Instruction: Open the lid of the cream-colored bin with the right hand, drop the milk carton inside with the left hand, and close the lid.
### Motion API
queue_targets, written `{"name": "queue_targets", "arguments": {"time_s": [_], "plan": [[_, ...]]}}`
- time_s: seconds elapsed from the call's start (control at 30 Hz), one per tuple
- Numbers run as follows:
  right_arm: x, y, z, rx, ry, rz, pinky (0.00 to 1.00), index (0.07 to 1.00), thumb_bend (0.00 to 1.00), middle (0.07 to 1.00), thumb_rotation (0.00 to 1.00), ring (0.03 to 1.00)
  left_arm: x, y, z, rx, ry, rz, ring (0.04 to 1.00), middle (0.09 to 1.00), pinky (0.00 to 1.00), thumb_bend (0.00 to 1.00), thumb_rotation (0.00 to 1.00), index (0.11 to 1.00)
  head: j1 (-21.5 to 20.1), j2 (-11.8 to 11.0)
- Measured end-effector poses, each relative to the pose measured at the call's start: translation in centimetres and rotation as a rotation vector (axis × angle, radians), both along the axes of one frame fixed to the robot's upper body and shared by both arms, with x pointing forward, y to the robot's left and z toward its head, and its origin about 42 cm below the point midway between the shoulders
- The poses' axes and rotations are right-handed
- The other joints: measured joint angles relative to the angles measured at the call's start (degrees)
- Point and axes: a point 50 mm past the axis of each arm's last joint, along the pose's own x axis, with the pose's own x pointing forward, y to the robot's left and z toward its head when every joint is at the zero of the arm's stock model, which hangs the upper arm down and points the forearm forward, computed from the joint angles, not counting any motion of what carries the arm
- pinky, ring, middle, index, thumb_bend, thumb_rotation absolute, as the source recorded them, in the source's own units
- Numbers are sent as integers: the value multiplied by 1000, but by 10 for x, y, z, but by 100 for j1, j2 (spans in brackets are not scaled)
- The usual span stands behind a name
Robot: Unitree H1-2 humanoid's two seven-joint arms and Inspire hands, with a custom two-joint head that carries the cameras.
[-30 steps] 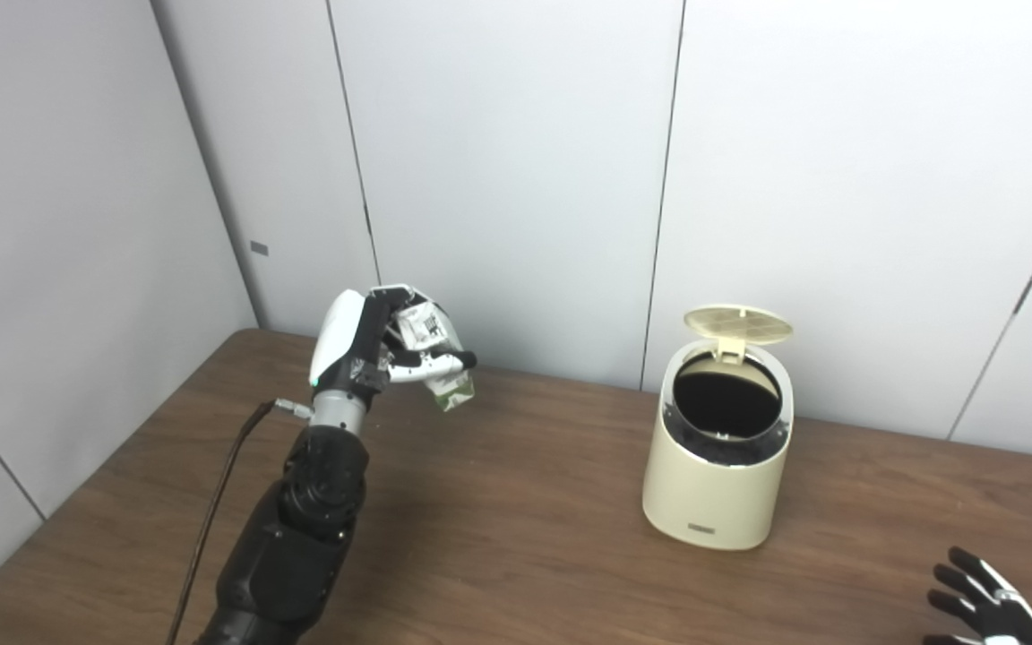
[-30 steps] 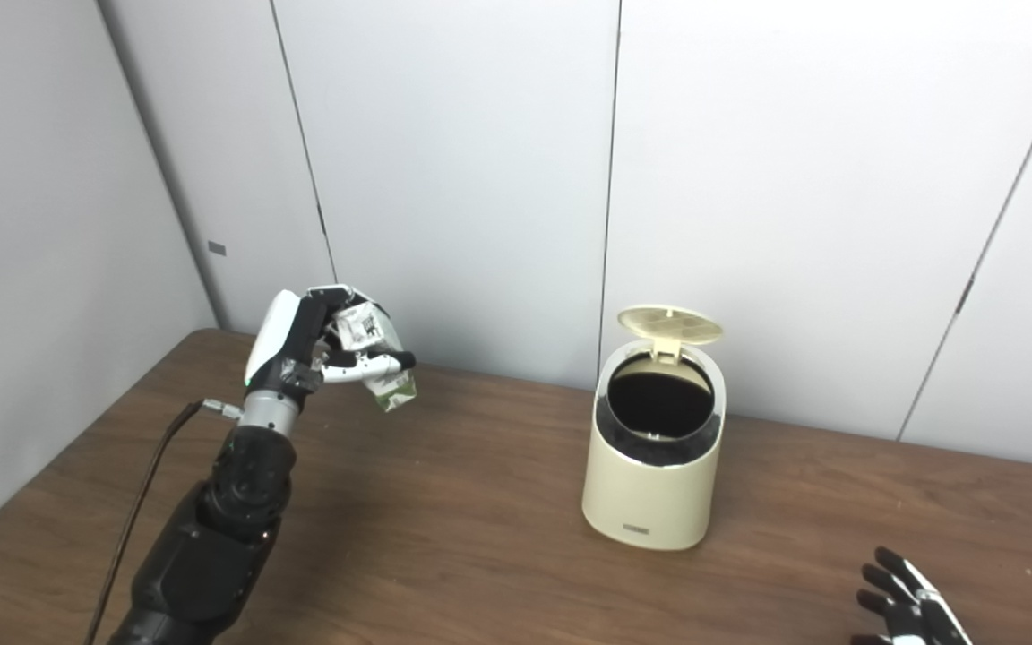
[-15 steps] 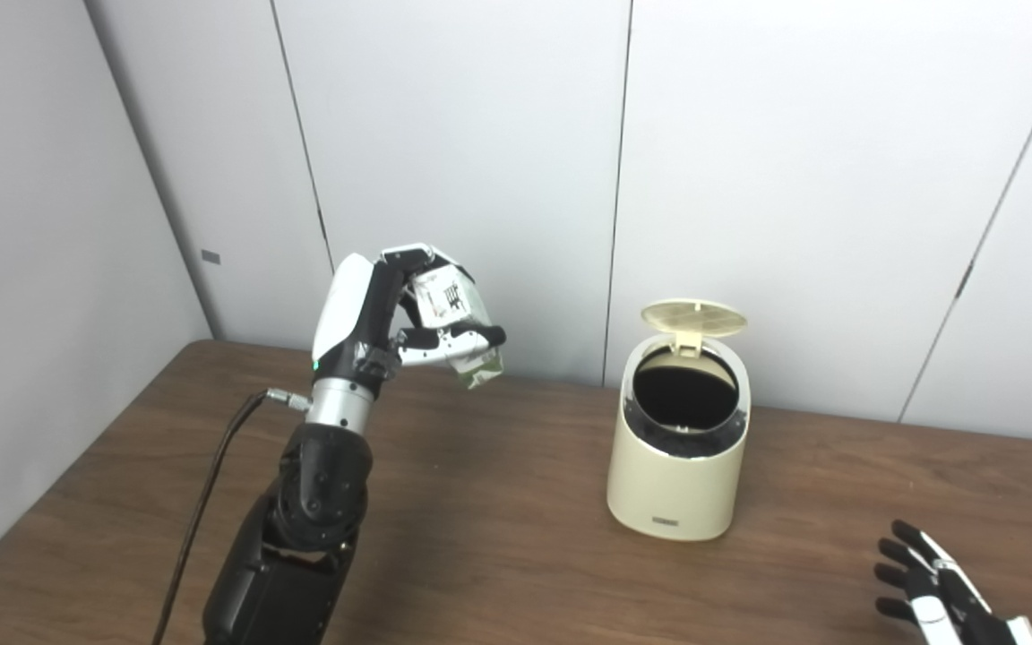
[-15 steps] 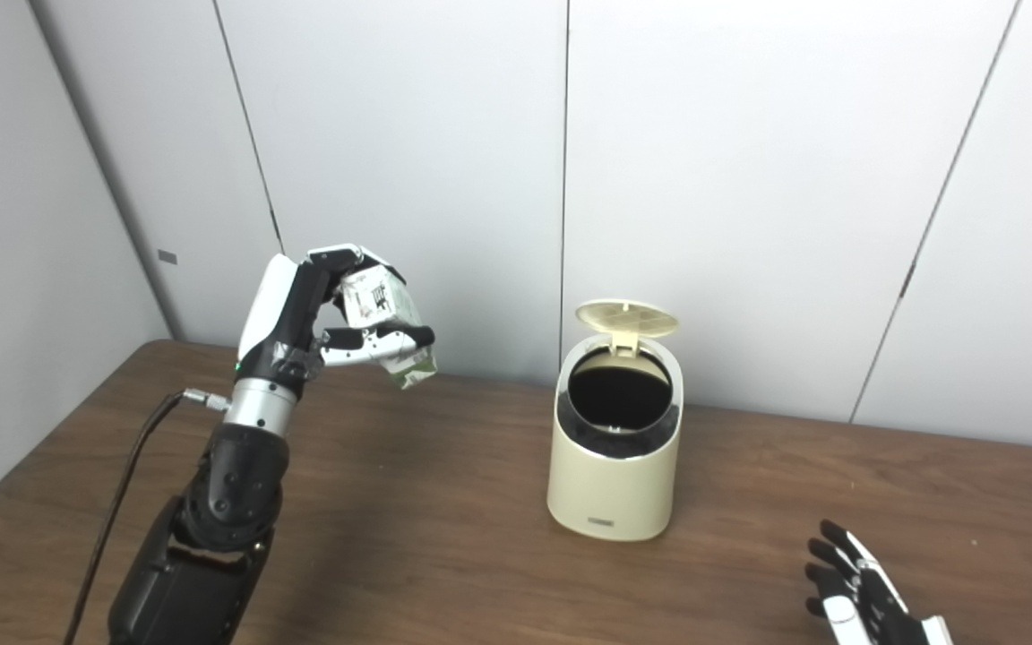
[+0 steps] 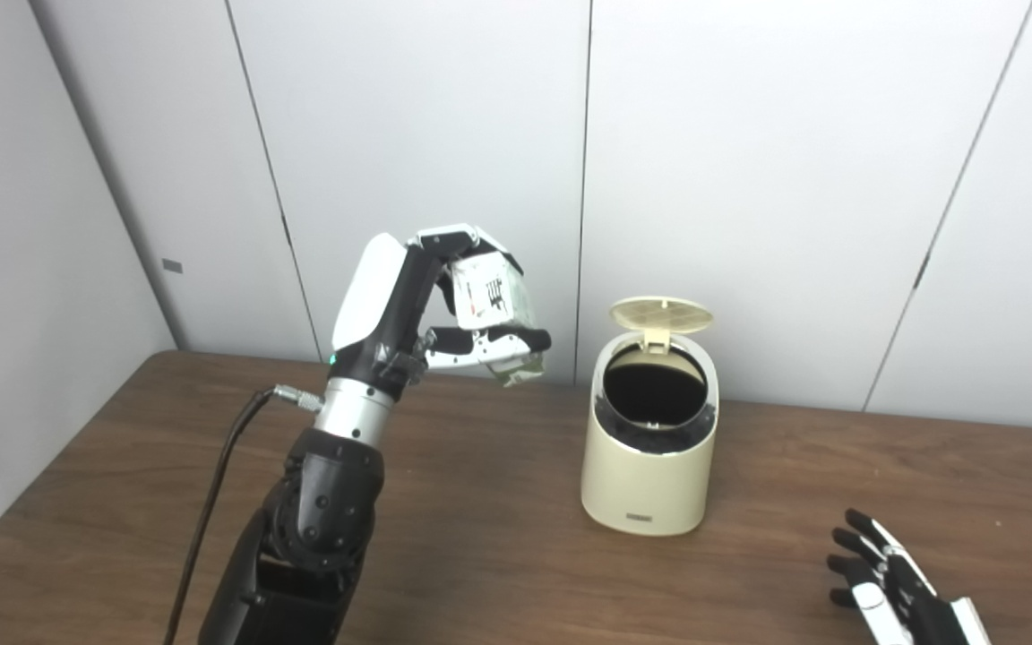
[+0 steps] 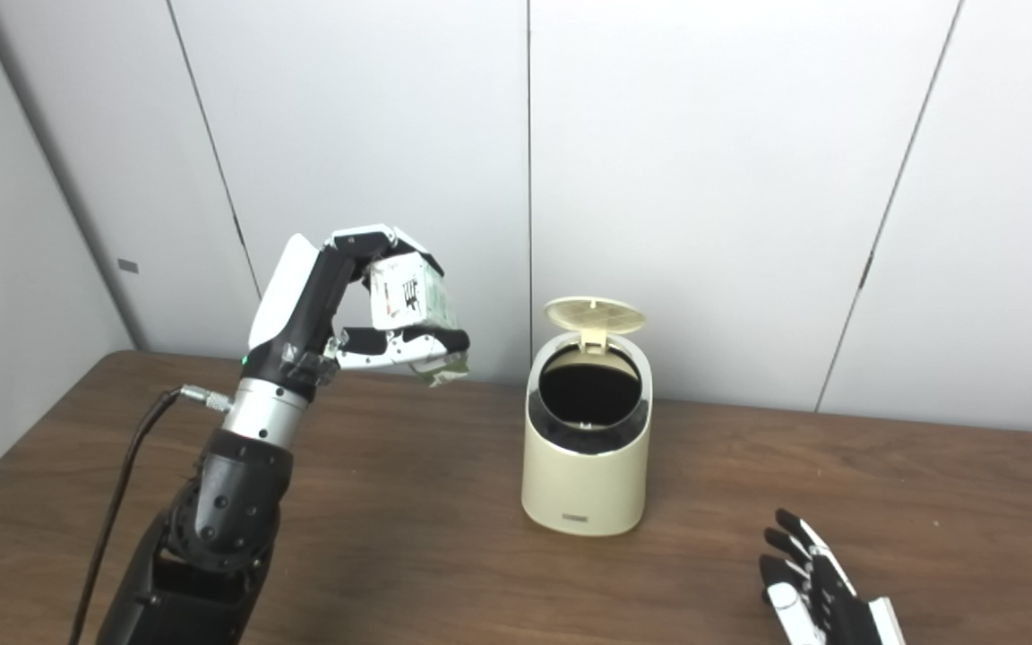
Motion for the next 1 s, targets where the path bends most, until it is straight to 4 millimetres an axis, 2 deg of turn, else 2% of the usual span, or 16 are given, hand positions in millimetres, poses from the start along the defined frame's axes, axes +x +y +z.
{"name": "queue_targets", "arguments": {"time_s": [0.17,0.33,0.63,1.0], "plan": [[0,5,0,-4,4,-6,693,899,407,853,883,791,-4,-18,8,6,-67,-65,449,515,333,475,0,488,-123,9],[0,9,0,-2,11,-11,699,904,408,858,881,796,2,-32,7,13,-97,-126,443,494,370,479,0,480,-167,26],[0,12,2,-8,19,-13,698,898,412,854,867,795,21,-54,-24,70,-175,-198,428,505,371,478,0,491,-255,18],[1,16,3,-5,21,-6,690,904,412,851,887,795,34,-80,-41,172,-359,-262,435,516,364,477,0,484,-334,0]]}}
